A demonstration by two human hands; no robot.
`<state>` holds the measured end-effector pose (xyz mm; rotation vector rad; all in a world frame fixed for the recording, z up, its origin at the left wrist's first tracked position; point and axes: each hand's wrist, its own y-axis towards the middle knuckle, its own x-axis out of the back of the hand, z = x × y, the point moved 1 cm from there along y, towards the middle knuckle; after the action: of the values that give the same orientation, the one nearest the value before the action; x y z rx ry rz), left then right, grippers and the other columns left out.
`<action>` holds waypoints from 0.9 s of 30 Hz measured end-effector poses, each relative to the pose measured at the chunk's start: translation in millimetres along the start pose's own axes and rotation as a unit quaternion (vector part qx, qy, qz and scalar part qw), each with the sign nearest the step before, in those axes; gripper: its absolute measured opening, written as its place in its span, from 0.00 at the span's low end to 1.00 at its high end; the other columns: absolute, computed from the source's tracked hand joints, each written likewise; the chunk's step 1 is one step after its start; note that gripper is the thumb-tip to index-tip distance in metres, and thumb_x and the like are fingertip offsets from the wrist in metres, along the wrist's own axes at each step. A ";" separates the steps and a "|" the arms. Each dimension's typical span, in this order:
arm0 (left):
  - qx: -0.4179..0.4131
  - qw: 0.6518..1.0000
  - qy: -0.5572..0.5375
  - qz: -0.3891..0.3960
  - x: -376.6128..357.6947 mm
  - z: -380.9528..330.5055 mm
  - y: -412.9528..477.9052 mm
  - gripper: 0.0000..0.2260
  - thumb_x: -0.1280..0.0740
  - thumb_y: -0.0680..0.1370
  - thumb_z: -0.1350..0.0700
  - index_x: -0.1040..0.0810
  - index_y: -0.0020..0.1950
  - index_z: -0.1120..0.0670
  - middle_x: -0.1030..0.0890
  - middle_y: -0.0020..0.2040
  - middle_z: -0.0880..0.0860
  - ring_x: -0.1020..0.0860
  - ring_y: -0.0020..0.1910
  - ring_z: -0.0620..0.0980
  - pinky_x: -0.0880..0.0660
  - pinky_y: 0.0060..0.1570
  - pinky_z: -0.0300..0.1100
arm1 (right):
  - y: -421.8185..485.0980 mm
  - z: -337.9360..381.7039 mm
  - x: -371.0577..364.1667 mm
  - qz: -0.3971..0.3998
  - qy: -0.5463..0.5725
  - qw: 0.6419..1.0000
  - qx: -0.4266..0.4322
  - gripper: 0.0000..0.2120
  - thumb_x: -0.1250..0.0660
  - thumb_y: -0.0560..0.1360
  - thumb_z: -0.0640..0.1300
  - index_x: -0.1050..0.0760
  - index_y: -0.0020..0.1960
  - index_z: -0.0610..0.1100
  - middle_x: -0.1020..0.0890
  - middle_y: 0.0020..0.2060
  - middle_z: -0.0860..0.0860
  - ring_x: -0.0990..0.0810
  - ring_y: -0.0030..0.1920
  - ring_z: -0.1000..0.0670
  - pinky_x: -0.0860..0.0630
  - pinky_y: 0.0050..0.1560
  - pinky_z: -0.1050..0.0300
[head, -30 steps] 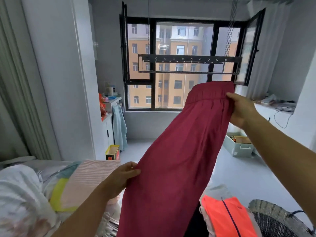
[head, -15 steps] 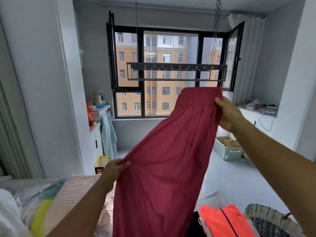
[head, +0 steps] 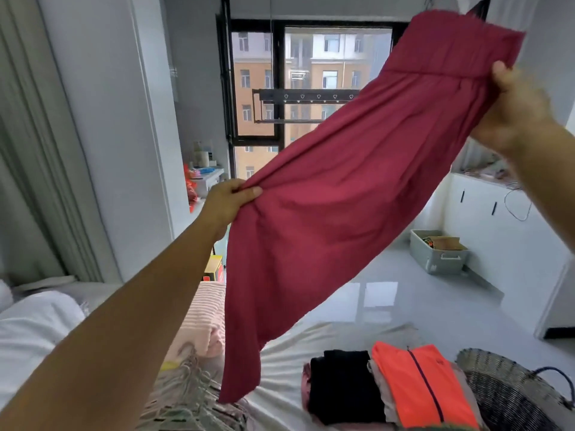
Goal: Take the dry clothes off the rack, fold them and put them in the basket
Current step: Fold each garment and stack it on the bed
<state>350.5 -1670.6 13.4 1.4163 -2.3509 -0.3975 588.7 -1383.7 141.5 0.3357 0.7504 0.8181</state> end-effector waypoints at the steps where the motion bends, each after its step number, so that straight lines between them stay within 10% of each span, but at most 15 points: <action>1: 0.011 1.000 0.007 0.010 -1.1 6.4 -13.6 0.05 0.30 0.74 0.59 0.20 0.49 0.56 0.21 0.39 0.50 0.23 0.35 0.42 0.26 0.33 0.30 | -6.6 -1.5 1.7 0.011 -0.004 1.000 -0.019 0.23 0.43 0.78 0.46 0.37 0.72 0.45 0.23 0.63 0.48 0.21 0.59 0.48 0.19 0.44 0.51; 11: 0.193 0.963 0.055 0.180 -64.5 92.9 -280.9 0.07 0.25 0.66 0.62 0.22 0.37 0.56 0.25 0.26 0.42 0.29 0.26 0.37 0.33 0.29 0.31 | -172.7 -9.6 86.4 0.088 -0.059 0.965 -0.238 0.16 0.46 0.80 0.44 0.19 0.54 0.46 0.15 0.47 0.52 0.17 0.48 0.53 0.19 0.43 0.60; 16: 0.237 0.942 0.124 0.204 -106.2 137.8 -413.2 0.13 0.27 0.54 0.47 0.26 0.33 0.47 0.28 0.28 0.43 0.32 0.28 0.37 0.35 0.33 0.34 | -268.5 -34.0 157.6 0.059 -0.053 0.938 -0.339 0.19 0.45 0.79 0.40 0.15 0.41 0.45 0.15 0.42 0.50 0.16 0.42 0.53 0.19 0.43 0.59; 20: 0.298 0.915 0.128 0.241 -131.4 159.1 -499.6 0.21 0.24 0.65 0.66 0.21 0.30 0.37 0.24 0.29 0.42 0.28 0.29 0.32 0.32 0.34 0.28 | -331.1 -56.3 197.7 0.044 -0.048 0.912 -0.406 0.12 0.39 0.72 0.40 0.17 0.43 0.42 0.16 0.42 0.47 0.16 0.39 0.51 0.19 0.38 0.59; 27: 0.413 0.868 0.101 0.256 -144.6 197.1 -577.0 0.12 0.28 0.69 0.58 0.20 0.32 0.40 0.23 0.28 0.32 0.24 0.35 0.28 0.31 0.41 0.25 | -376.1 -117.4 216.6 0.023 -0.054 0.871 -0.488 0.11 0.38 0.72 0.39 0.18 0.49 0.40 0.16 0.47 0.44 0.16 0.42 0.50 0.18 0.42 0.58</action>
<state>777.4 -1795.3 -428.0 0.9396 -2.6792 0.9604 803.0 -1465.1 -245.3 -0.5147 0.1512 1.1090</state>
